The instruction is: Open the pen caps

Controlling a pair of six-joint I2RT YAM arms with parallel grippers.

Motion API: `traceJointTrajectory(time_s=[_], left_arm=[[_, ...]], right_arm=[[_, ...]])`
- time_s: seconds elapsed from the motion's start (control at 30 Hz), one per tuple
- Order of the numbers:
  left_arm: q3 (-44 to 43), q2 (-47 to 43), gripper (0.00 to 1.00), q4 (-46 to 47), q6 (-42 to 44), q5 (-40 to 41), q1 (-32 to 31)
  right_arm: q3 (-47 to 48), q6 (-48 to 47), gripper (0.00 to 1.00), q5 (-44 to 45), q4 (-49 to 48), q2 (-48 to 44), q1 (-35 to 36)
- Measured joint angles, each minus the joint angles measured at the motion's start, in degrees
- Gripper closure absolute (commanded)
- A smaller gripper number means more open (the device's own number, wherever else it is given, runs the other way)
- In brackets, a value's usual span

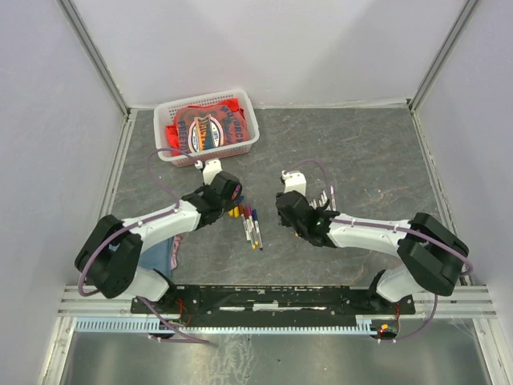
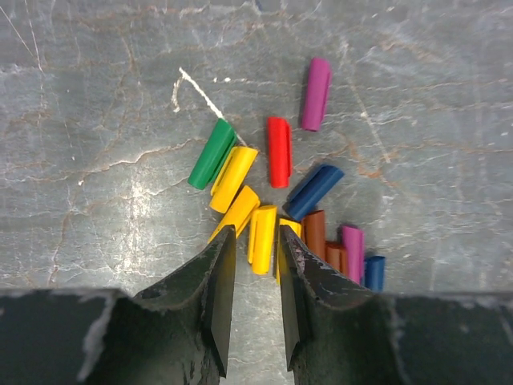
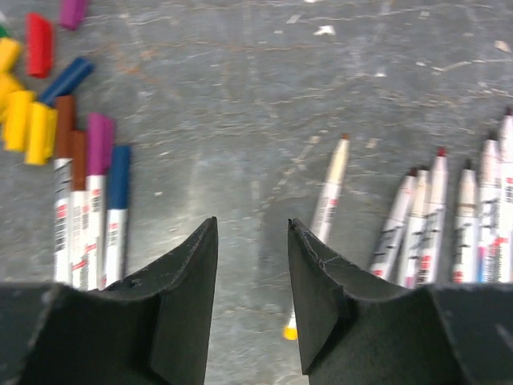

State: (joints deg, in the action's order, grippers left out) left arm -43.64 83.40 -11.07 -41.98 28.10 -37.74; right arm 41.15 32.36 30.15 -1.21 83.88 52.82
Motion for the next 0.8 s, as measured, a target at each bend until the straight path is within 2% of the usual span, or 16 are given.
traceJointTrajectory(time_s=[0.3,0.8], left_arm=[[2.2,-7.5,0.64,0.9,0.0,-1.8,0.0],[4.3,-10.1,0.64,1.8,-0.1,-3.3,0.0]], right_arm=[[6.1,1.0,0.53,-2.1,-0.4,6.5,7.2],[9.2,3.2,0.54,-3.2,-0.1,14.5,9.7]])
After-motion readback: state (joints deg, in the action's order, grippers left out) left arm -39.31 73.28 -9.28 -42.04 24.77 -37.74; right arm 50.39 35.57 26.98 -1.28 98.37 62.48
